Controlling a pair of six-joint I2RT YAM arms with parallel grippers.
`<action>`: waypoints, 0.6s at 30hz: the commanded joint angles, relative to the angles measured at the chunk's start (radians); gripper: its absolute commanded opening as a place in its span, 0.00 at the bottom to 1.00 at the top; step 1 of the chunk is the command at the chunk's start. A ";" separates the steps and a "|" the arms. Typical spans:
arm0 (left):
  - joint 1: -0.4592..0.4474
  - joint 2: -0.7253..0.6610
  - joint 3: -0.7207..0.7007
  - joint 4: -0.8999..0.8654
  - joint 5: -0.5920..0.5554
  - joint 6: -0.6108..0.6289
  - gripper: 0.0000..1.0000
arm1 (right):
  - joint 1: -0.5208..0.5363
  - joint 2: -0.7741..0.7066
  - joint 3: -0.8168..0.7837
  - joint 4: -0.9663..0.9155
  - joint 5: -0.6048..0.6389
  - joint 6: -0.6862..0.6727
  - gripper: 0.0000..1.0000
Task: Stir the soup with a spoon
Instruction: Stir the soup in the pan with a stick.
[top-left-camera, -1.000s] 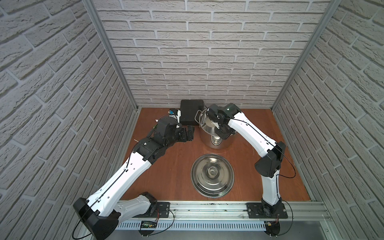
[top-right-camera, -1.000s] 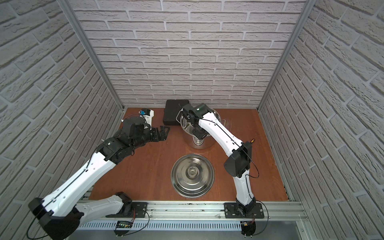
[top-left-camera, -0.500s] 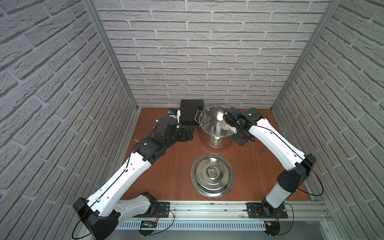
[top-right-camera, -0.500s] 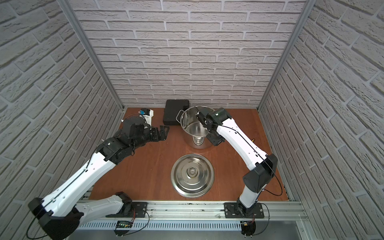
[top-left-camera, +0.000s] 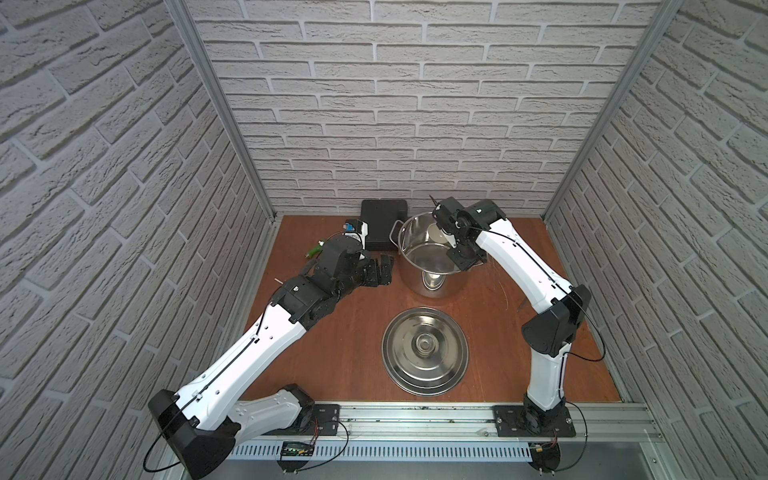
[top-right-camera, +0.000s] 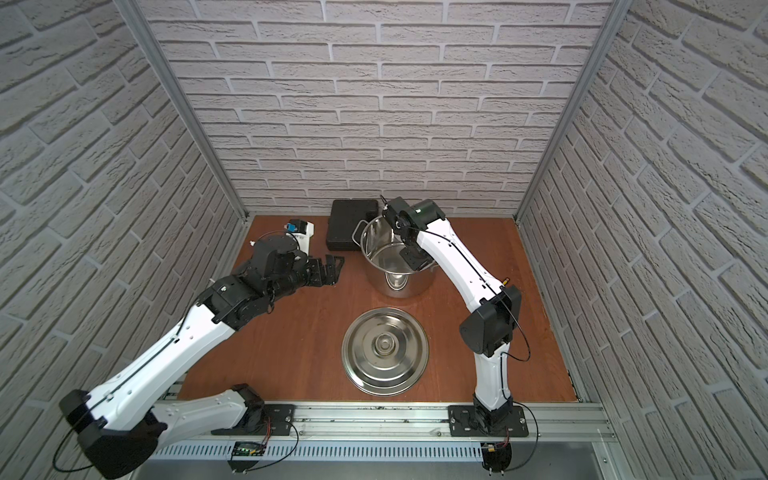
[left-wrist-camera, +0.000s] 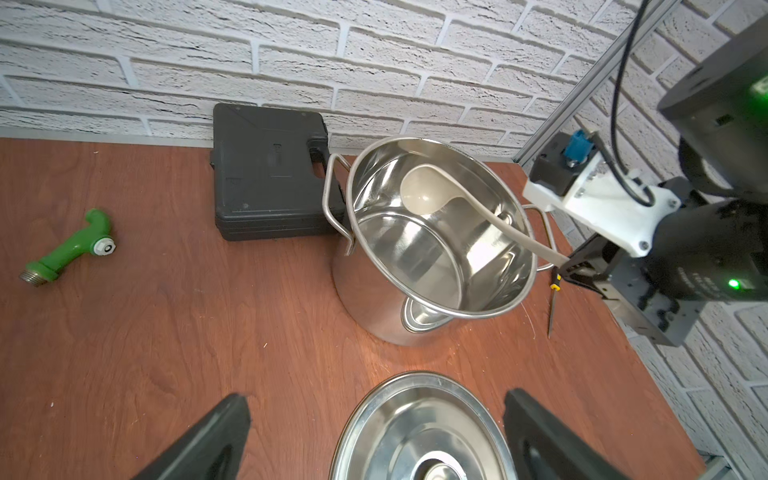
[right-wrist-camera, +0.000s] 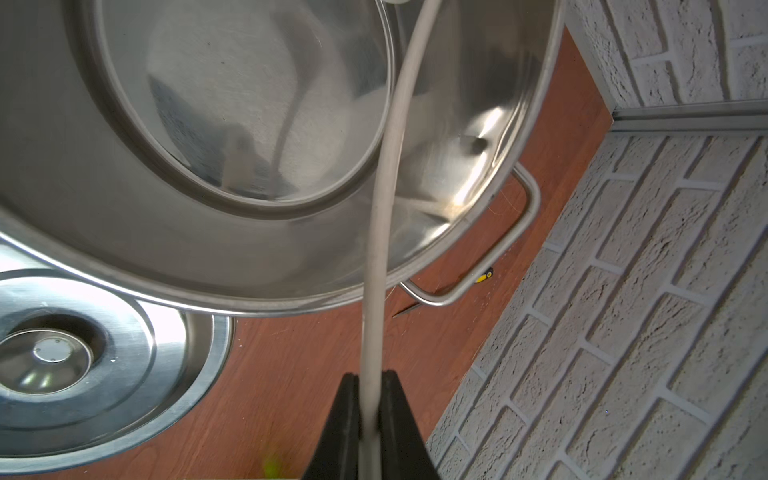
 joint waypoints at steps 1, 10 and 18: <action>-0.006 -0.024 0.000 0.047 -0.031 -0.006 0.98 | 0.059 0.001 0.024 -0.016 -0.014 0.001 0.02; -0.008 -0.012 -0.005 0.060 -0.034 -0.009 0.98 | 0.123 -0.094 -0.097 -0.020 -0.022 0.038 0.03; -0.011 0.001 -0.001 0.073 -0.044 -0.008 0.98 | 0.102 -0.257 -0.274 -0.038 0.049 0.021 0.02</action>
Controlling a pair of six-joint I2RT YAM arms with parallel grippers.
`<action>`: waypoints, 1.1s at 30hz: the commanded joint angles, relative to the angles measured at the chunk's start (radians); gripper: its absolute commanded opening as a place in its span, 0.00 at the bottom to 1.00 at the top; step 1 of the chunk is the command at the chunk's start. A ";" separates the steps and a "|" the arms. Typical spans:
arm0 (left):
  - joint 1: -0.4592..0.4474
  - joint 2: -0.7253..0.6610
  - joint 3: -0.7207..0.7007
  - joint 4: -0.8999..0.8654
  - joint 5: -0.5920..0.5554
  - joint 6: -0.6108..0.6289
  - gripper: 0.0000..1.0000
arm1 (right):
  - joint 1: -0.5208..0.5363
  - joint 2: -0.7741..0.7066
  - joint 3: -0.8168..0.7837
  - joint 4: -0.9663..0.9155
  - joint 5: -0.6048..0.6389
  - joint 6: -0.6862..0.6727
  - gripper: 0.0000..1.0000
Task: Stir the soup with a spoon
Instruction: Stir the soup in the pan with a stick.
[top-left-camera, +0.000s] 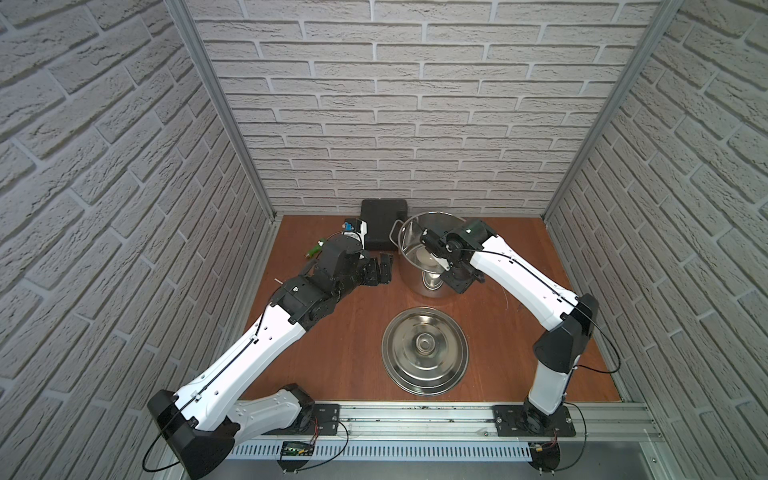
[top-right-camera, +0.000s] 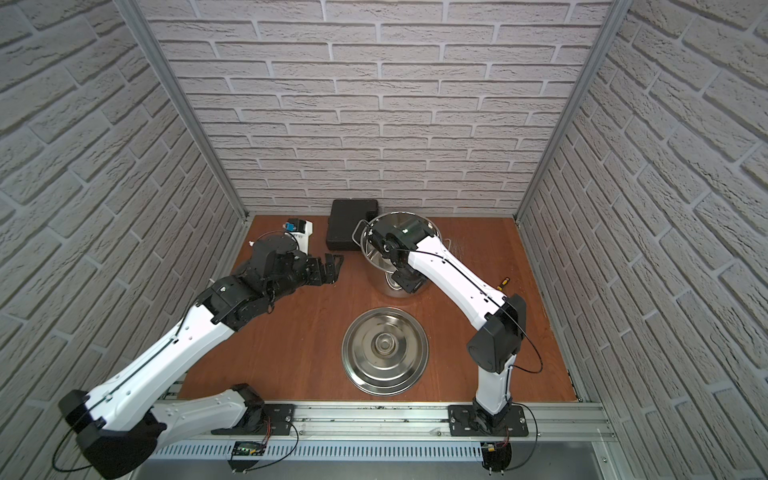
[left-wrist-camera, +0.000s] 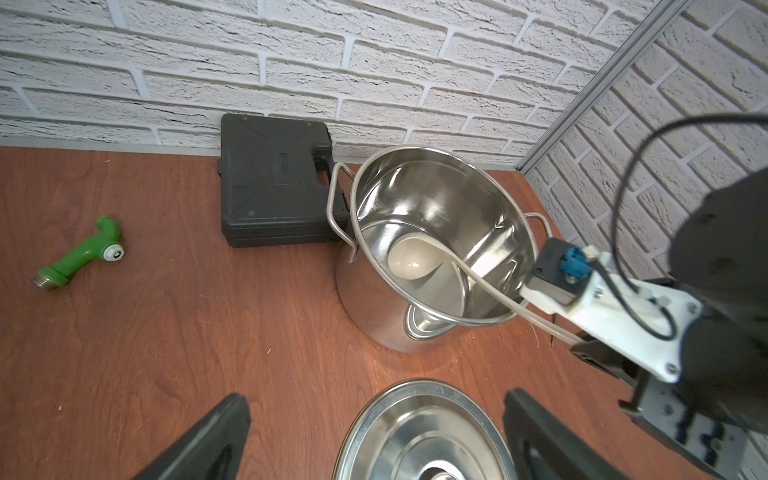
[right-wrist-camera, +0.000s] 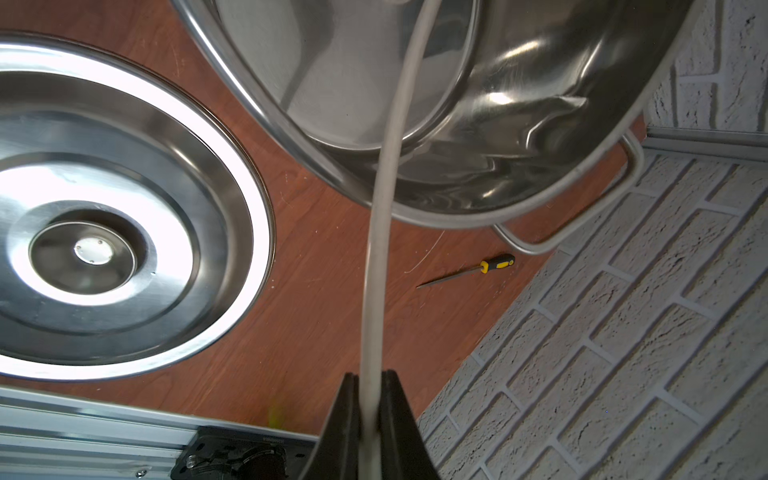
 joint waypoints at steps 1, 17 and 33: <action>-0.006 0.004 -0.001 0.061 -0.023 -0.007 0.98 | -0.017 -0.104 -0.045 -0.014 0.050 0.005 0.02; -0.037 -0.013 -0.040 0.124 0.056 0.017 0.98 | -0.128 0.057 0.135 0.044 0.034 -0.035 0.02; -0.056 -0.046 -0.089 0.161 0.262 0.228 0.98 | -0.052 0.045 0.070 0.070 -0.074 0.008 0.02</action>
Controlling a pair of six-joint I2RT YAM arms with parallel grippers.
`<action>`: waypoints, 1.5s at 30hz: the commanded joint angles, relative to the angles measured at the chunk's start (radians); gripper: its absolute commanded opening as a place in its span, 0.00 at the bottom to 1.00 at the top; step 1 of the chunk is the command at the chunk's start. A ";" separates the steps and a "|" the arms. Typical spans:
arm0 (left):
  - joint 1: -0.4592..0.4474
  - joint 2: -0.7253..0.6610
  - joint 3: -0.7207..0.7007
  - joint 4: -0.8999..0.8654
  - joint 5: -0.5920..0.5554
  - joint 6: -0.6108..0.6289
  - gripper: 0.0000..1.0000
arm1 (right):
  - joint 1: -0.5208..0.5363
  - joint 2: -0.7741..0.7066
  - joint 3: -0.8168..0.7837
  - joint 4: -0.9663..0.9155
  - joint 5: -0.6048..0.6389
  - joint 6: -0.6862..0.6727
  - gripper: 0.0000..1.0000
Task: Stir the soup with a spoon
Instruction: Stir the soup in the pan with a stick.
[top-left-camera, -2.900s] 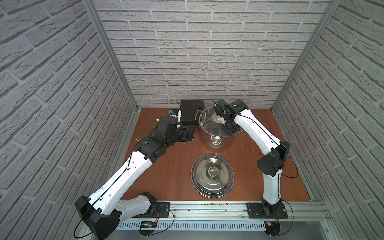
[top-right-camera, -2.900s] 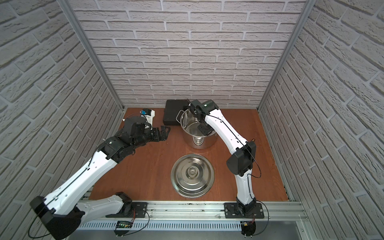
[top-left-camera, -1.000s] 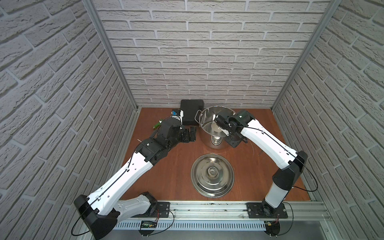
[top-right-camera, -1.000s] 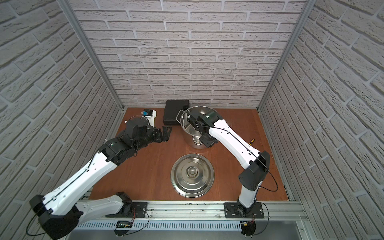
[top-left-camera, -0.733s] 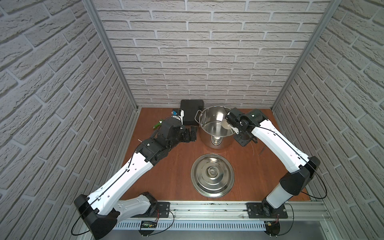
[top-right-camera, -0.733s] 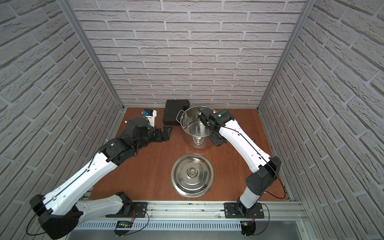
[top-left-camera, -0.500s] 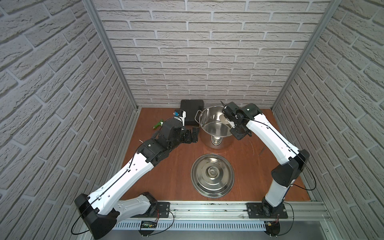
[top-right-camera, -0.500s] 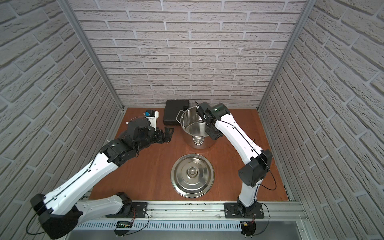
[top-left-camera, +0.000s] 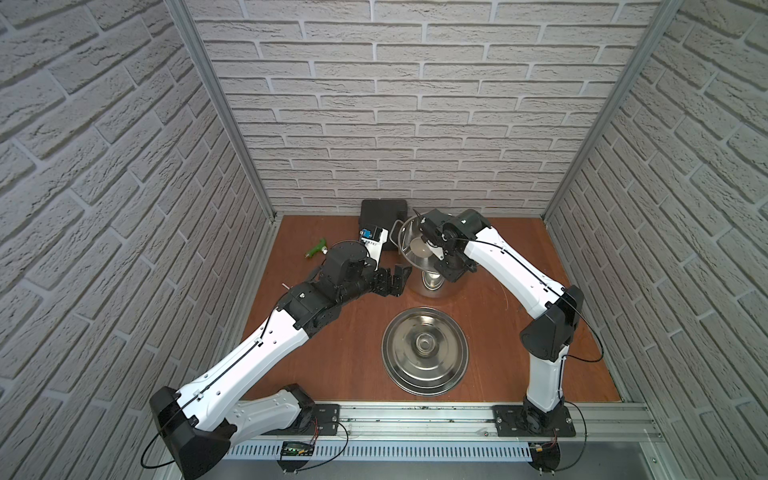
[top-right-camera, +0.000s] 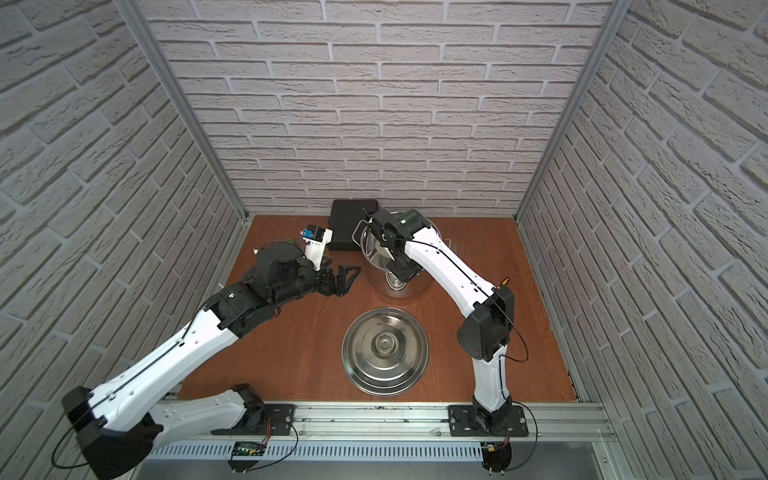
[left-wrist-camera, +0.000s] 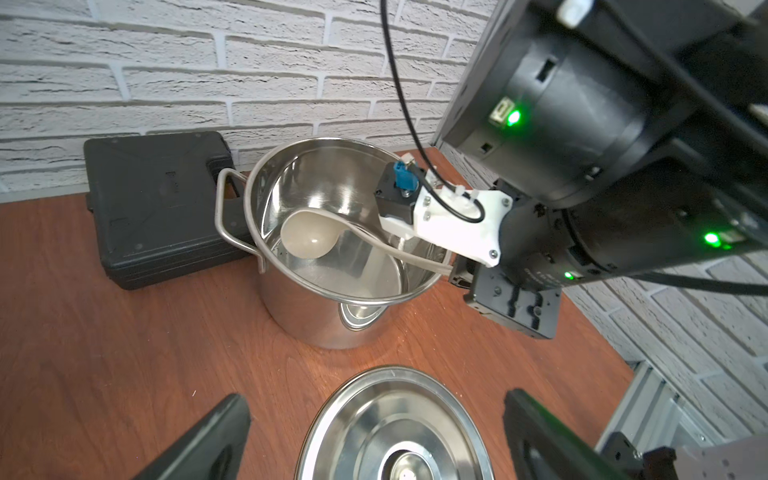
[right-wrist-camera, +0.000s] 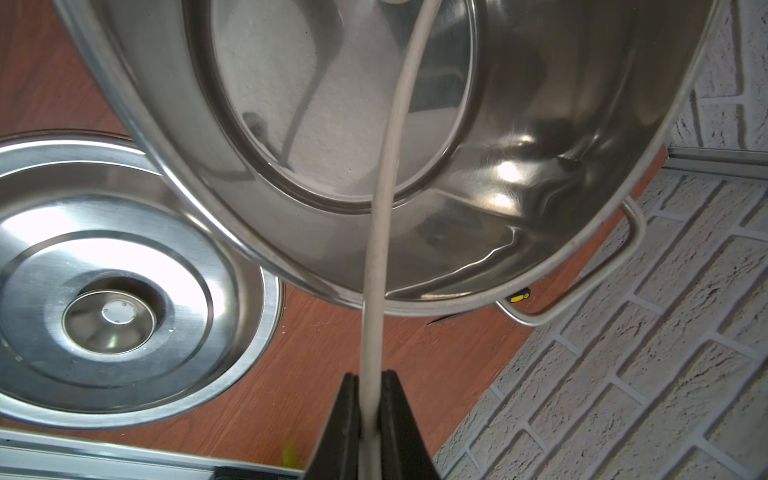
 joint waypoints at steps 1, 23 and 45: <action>-0.007 -0.026 -0.009 0.009 0.053 0.093 0.98 | -0.008 -0.105 -0.073 0.012 0.004 0.026 0.02; -0.005 0.006 0.025 0.042 0.052 0.108 0.98 | -0.107 -0.068 0.008 -0.019 0.083 -0.002 0.02; -0.009 -0.010 -0.017 0.093 0.009 0.071 0.98 | 0.033 -0.089 0.003 -0.074 0.004 0.012 0.02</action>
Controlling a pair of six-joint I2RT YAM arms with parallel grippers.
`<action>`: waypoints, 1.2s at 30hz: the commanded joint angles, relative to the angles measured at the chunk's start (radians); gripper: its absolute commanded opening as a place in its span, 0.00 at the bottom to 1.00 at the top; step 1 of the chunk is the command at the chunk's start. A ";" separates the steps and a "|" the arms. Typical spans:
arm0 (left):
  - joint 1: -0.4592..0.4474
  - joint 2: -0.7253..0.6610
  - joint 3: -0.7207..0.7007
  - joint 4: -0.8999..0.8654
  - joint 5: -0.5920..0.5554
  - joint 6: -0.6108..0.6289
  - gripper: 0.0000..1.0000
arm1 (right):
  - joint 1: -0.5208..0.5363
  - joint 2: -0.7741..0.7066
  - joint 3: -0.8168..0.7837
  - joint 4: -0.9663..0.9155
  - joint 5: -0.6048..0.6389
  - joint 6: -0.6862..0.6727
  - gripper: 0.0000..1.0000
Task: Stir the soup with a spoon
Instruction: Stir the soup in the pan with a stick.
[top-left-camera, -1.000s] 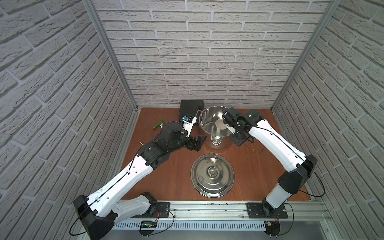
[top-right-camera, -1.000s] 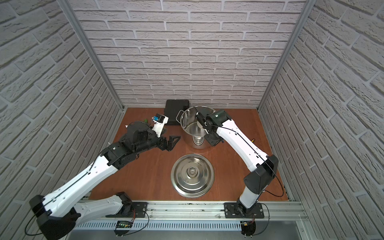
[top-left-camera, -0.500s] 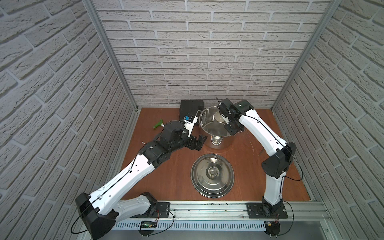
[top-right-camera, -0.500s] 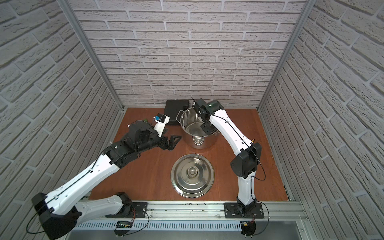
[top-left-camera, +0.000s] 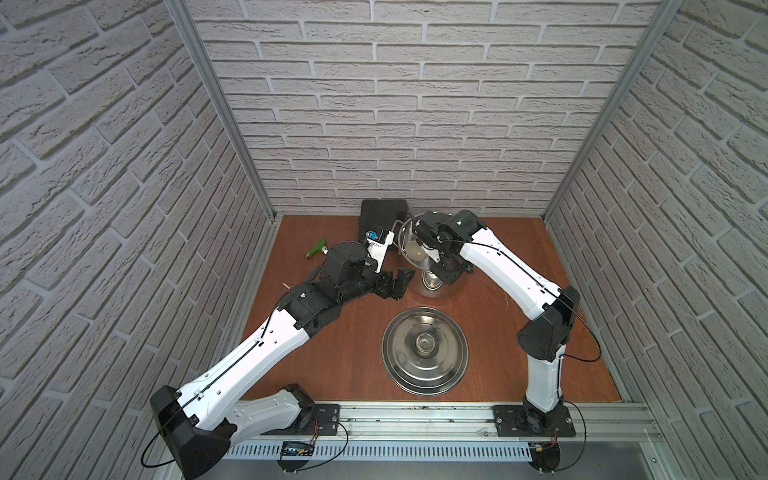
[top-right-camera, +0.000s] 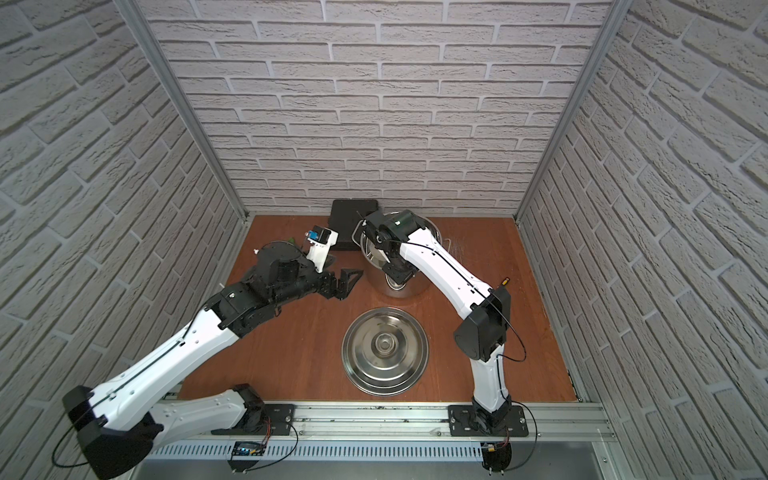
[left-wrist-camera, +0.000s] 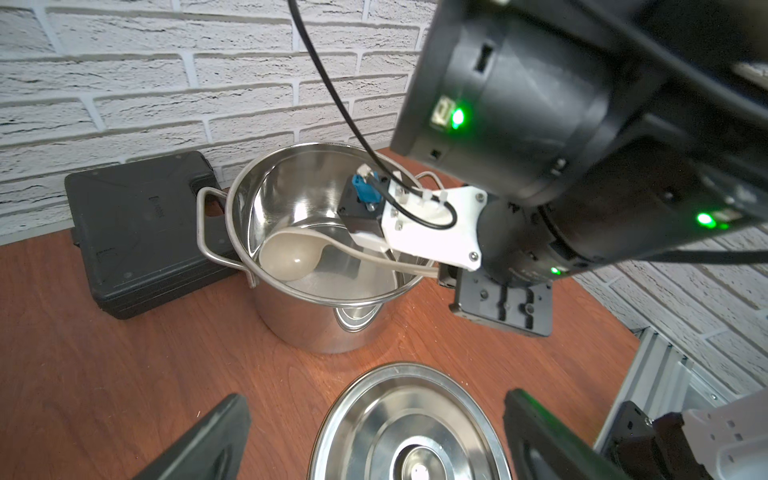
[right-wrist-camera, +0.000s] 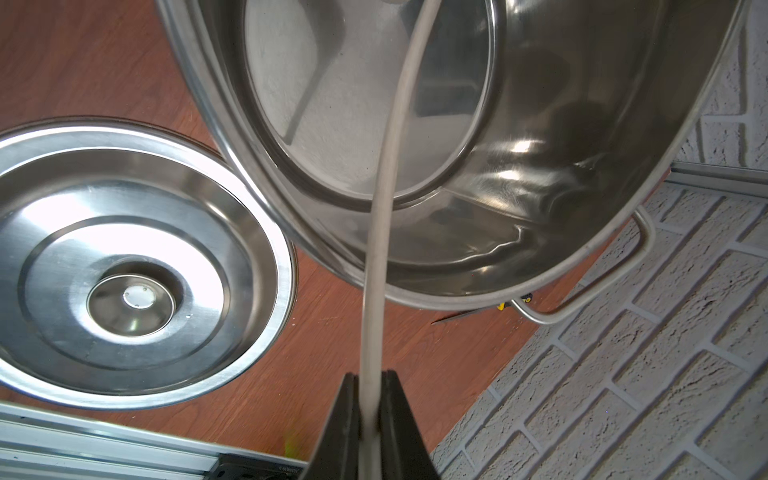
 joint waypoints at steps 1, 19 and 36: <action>-0.004 -0.020 -0.021 0.076 -0.018 -0.003 0.98 | -0.002 -0.121 -0.063 -0.023 0.013 0.017 0.02; -0.005 -0.012 -0.029 0.111 -0.019 -0.007 0.98 | -0.074 -0.067 -0.004 -0.038 0.149 0.029 0.02; -0.004 -0.008 -0.037 0.109 -0.081 -0.023 0.98 | 0.012 0.014 0.097 -0.055 0.035 0.032 0.02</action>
